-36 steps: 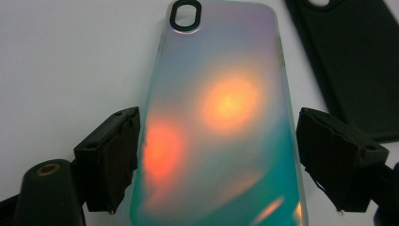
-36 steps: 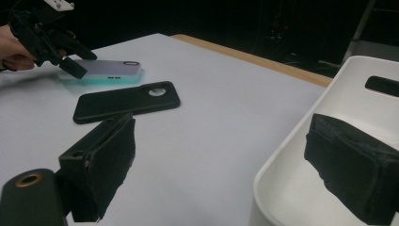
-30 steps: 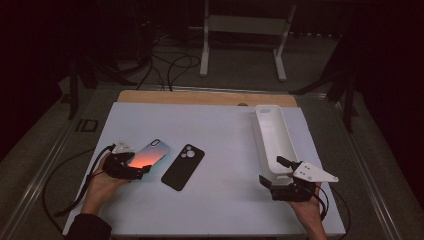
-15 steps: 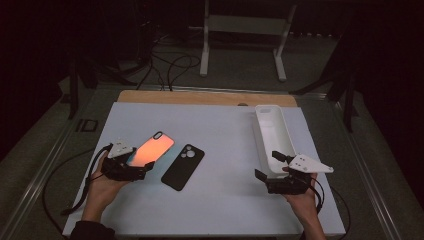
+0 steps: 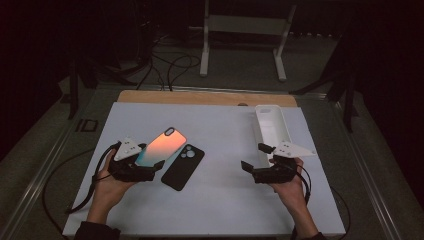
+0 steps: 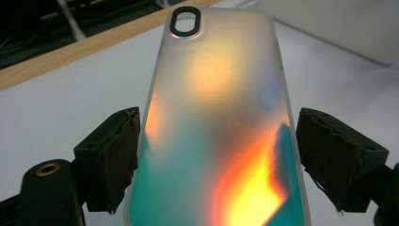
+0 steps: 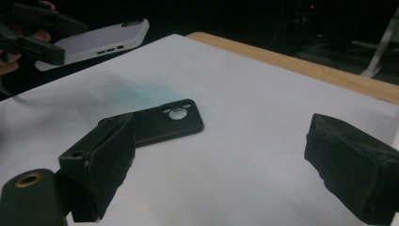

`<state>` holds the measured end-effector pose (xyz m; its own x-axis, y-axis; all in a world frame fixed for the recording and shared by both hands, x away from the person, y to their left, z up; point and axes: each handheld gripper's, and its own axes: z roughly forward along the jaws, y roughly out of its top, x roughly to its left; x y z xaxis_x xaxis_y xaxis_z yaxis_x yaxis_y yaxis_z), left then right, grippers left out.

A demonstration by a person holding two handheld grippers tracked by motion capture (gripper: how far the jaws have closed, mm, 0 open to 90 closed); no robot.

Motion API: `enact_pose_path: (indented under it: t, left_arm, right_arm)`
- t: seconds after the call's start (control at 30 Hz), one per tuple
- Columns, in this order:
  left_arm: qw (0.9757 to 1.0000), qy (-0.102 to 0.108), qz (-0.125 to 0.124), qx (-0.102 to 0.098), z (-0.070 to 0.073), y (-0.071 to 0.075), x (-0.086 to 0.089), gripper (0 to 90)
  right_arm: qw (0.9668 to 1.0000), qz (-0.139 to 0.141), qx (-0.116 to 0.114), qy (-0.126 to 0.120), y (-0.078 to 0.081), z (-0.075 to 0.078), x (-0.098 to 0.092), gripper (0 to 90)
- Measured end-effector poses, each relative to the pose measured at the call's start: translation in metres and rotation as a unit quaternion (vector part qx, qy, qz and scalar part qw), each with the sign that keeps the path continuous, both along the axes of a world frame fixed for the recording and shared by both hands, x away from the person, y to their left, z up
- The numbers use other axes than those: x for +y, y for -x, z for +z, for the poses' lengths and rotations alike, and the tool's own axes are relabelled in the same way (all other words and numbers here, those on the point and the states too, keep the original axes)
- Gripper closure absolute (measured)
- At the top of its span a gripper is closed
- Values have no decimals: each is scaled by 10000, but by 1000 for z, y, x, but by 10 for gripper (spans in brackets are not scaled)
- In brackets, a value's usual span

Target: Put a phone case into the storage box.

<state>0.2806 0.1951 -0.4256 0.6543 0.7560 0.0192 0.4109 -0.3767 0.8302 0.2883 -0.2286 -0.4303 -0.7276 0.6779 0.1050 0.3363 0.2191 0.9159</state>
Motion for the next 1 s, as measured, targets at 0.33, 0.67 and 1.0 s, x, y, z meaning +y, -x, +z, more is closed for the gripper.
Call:
enact_pose_path:
  t: [0.33,0.67,1.0]
  left_arm:
    - [9990,-2,-329,-307,16,3,-25,171]
    - [9969,45,-691,-386,16,4,-44,171]
    - [9937,285,-994,-425,11,5,-61,171]
  right_arm:
    - [9990,413,189,-50,-18,20,41,91]
    - [9940,774,689,-337,-32,20,72,91]
    - [9798,1092,1517,-715,-44,15,93,140]
